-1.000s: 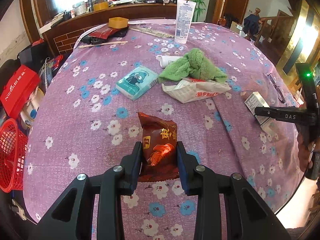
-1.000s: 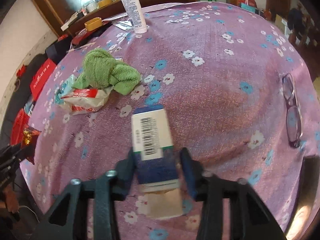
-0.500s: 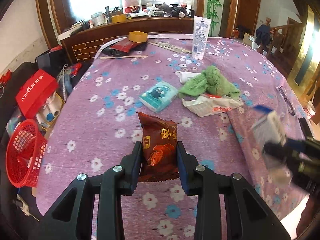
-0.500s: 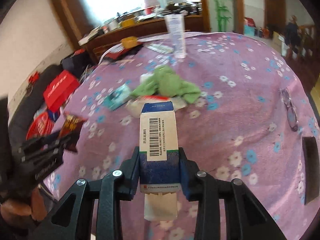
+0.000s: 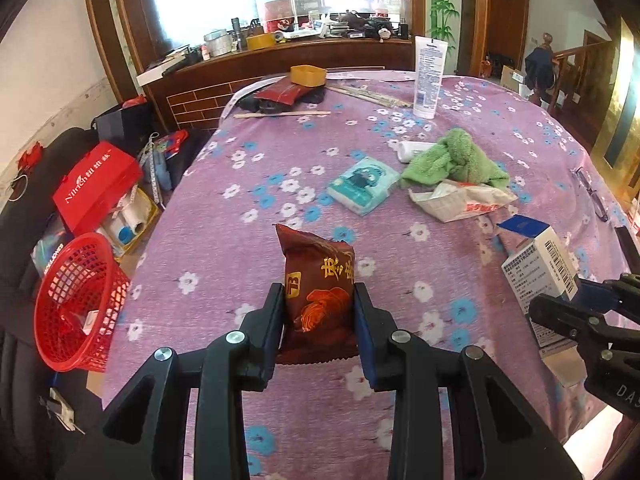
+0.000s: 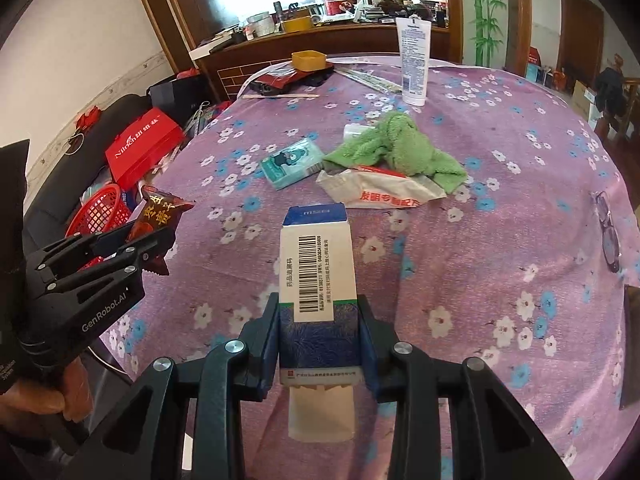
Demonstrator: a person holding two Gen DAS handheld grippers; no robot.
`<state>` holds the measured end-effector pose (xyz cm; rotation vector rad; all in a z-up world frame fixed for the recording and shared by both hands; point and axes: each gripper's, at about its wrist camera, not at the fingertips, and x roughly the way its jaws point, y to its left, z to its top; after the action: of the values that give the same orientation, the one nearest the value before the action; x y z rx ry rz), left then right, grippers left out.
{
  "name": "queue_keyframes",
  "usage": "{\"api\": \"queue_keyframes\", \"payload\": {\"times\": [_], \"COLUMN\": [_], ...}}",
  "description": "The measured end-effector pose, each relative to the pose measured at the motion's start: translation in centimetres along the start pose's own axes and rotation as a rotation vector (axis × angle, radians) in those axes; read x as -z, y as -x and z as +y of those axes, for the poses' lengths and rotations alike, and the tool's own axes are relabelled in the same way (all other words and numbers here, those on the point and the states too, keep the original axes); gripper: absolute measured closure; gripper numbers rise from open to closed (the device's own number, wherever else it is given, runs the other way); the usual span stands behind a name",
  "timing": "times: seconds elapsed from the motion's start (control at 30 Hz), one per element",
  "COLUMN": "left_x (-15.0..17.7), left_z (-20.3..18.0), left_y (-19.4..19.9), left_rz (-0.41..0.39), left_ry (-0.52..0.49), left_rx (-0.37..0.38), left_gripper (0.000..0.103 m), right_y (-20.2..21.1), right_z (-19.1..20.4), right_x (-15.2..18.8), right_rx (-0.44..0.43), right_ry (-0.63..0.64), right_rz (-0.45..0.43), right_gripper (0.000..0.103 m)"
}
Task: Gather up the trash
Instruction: 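Lift the snack bag and medicine box up from the table with both tools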
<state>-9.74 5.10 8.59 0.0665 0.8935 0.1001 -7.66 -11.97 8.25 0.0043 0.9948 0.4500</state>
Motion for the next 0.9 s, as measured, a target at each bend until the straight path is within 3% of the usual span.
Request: {"api": "queue_keyframes", "payload": {"times": [0.9], "left_x": [1.1], "left_z": [3.6], "left_y": [-0.3], "left_rz": [0.014], "left_ry": [0.048], "left_rx": [-0.050], "left_gripper": [0.071], "right_y": [-2.1], "right_z": [3.0], "right_x": [-1.0], "right_rx": [-0.043], "right_ry": [0.040], "right_rz": [0.025], "right_gripper": [0.065]}}
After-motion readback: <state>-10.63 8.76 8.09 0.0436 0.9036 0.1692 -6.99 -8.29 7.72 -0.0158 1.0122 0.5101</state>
